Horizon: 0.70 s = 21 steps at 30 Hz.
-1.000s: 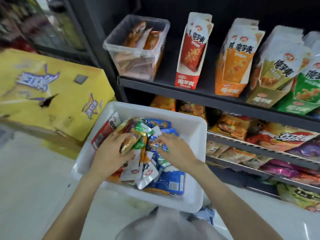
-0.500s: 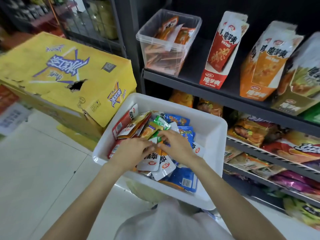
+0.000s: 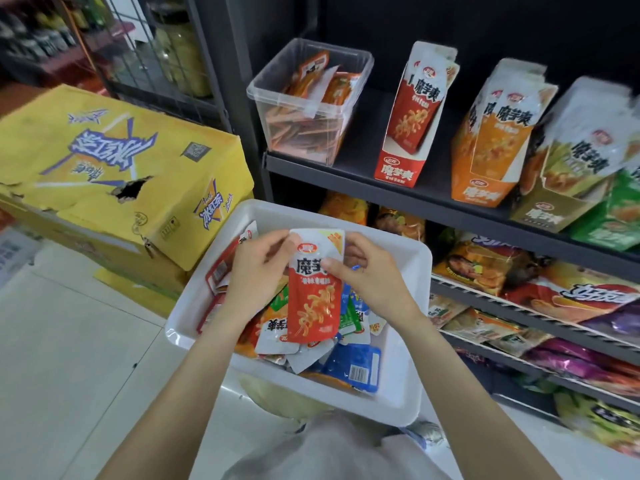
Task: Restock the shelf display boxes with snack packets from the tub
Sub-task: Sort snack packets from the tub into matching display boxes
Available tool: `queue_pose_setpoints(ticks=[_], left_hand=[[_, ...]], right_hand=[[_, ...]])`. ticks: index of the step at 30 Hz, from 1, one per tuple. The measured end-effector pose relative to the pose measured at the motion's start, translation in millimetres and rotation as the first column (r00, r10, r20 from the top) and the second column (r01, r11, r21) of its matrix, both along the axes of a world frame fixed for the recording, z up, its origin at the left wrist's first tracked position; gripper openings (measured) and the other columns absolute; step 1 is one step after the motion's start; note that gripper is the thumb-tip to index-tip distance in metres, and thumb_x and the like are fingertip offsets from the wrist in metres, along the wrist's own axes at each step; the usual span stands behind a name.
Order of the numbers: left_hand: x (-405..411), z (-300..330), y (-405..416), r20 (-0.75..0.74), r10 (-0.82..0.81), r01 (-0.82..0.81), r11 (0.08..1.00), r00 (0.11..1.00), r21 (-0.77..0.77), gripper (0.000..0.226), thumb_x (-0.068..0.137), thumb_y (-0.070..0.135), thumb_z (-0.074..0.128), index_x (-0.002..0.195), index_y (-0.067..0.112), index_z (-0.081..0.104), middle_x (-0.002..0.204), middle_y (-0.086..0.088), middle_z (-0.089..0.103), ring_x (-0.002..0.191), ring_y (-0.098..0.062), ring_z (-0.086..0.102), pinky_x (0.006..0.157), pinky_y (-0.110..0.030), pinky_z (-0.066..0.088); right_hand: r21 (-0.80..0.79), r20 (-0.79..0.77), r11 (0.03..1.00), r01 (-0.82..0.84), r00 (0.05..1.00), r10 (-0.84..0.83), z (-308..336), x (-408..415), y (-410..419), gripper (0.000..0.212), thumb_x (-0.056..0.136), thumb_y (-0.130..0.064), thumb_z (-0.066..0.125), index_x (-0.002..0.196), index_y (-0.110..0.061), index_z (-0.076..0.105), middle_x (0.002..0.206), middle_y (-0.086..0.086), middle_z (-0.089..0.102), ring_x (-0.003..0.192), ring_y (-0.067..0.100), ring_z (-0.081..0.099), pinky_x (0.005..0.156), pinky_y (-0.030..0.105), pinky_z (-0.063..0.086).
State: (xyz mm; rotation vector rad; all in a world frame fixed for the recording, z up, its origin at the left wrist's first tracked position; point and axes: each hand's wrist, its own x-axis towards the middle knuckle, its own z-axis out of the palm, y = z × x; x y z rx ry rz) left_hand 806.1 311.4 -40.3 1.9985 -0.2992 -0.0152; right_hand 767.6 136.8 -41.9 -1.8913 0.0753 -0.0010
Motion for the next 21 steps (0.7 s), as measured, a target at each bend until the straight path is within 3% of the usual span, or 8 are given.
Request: queue_pose_setpoints(ticks=[2, 5, 8, 10, 14, 17, 19, 21], left_hand=[[-3, 3, -12, 0.018, -0.070, 0.070, 0.997, 0.997, -0.008, 0.010, 0.092, 0.026, 0.058, 0.094, 0.024, 0.067, 0.083, 0.014, 0.069, 0.077, 0.000, 0.066, 0.066, -0.017, 0.054], [0, 3, -26, 0.006, -0.107, 0.107, 0.993, 0.994, -0.052, 0.021, 0.081, 0.026, 0.071, 0.097, 0.036, 0.061, 0.085, 0.017, 0.069, 0.078, 0.002, 0.066, 0.070, -0.013, 0.052], [11, 7, -36, 0.004, -0.159, 0.159, 0.987, 0.987, -0.022, 0.032, 0.081, 0.023, 0.073, 0.106, 0.037, 0.060, 0.088, 0.019, 0.068, 0.083, 0.003, 0.064, 0.074, -0.011, 0.050], [27, 14, -45, 0.074, -0.162, 0.162, 0.987, 0.984, -0.003, 0.028, 0.085, 0.020, 0.069, 0.112, 0.027, 0.063, 0.090, 0.017, 0.068, 0.086, 0.002, 0.063, 0.076, -0.010, 0.048], [76, 28, -70, 0.209, -0.119, 0.127, 0.991, 0.971, -0.029, 0.027, 0.089, 0.015, 0.064, 0.116, 0.016, 0.064, 0.097, 0.009, 0.068, 0.087, 0.003, 0.062, 0.079, -0.009, 0.048], [109, 30, -94, 0.241, -0.112, 0.118, 0.993, 0.964, -0.010, 0.032, 0.090, 0.018, 0.063, 0.121, 0.014, 0.061, 0.107, 0.004, 0.066, 0.090, -0.001, 0.061, 0.079, -0.011, 0.050], [123, 28, -112, 0.218, -0.118, 0.116, 0.993, 0.969, 0.020, 0.040, 0.090, 0.024, 0.063, 0.128, 0.015, 0.056, 0.114, 0.001, 0.064, 0.094, -0.006, 0.061, 0.083, -0.021, 0.052], [133, 25, -128, 0.191, -0.133, 0.116, 0.988, 0.972, 0.099, 0.049, 0.090, 0.029, 0.062, 0.135, 0.015, 0.049, 0.122, -0.001, 0.060, 0.097, -0.008, 0.060, 0.085, -0.022, 0.049]], right_hand=[[-0.055, 0.031, 0.998, -0.011, 0.999, 0.013, 6, -1, -5, 0.023, 0.084, -0.033, 0.070, 0.102, -0.026, 0.059, 0.093, -0.010, 0.069, 0.084, 0.004, 0.065, 0.074, 0.024, 0.054], [-0.188, 0.122, 0.981, 0.038, 0.992, -0.015, 17, -1, -18, 0.012, 0.085, -0.034, 0.067, 0.085, -0.034, 0.056, 0.081, -0.014, 0.065, 0.079, 0.006, 0.064, 0.069, 0.032, 0.054], [-0.169, 0.228, 0.961, 0.218, 0.957, -0.177, 36, 2, -44, 0.011, 0.088, -0.029, 0.065, 0.087, -0.022, 0.057, 0.078, -0.016, 0.063, 0.072, 0.000, 0.064, 0.057, 0.022, 0.051], [-0.061, 0.324, 0.911, 0.407, 0.872, -0.368, 52, 4, -68, 0.011, 0.090, -0.023, 0.065, 0.090, -0.015, 0.057, 0.078, -0.014, 0.063, 0.061, -0.001, 0.062, 0.050, 0.013, 0.045], [0.017, 0.481, 0.772, 0.635, 0.672, -0.563, 86, 24, -111, 0.013, 0.093, -0.024, 0.062, 0.098, -0.013, 0.057, 0.082, -0.008, 0.061, 0.058, -0.006, 0.061, 0.055, 0.018, 0.050], [-0.035, 0.601, 0.725, 0.688, 0.594, -0.534, 112, 57, -132, 0.012, 0.093, -0.032, 0.060, 0.094, -0.021, 0.056, 0.085, -0.004, 0.063, 0.068, 0.008, 0.064, 0.057, 0.018, 0.047], [-0.115, 0.662, 0.720, 0.684, 0.593, -0.457, 128, 87, -139, 0.014, 0.093, -0.033, 0.058, 0.094, -0.019, 0.056, 0.078, -0.015, 0.058, 0.070, 0.009, 0.060, 0.059, 0.028, 0.050], [-0.264, 0.685, 0.676, 0.688, 0.628, -0.370, 139, 118, -146, 0.019, 0.093, -0.032, 0.056, 0.099, -0.014, 0.060, 0.078, -0.014, 0.059, 0.069, 0.007, 0.055, 0.064, 0.031, 0.048]])
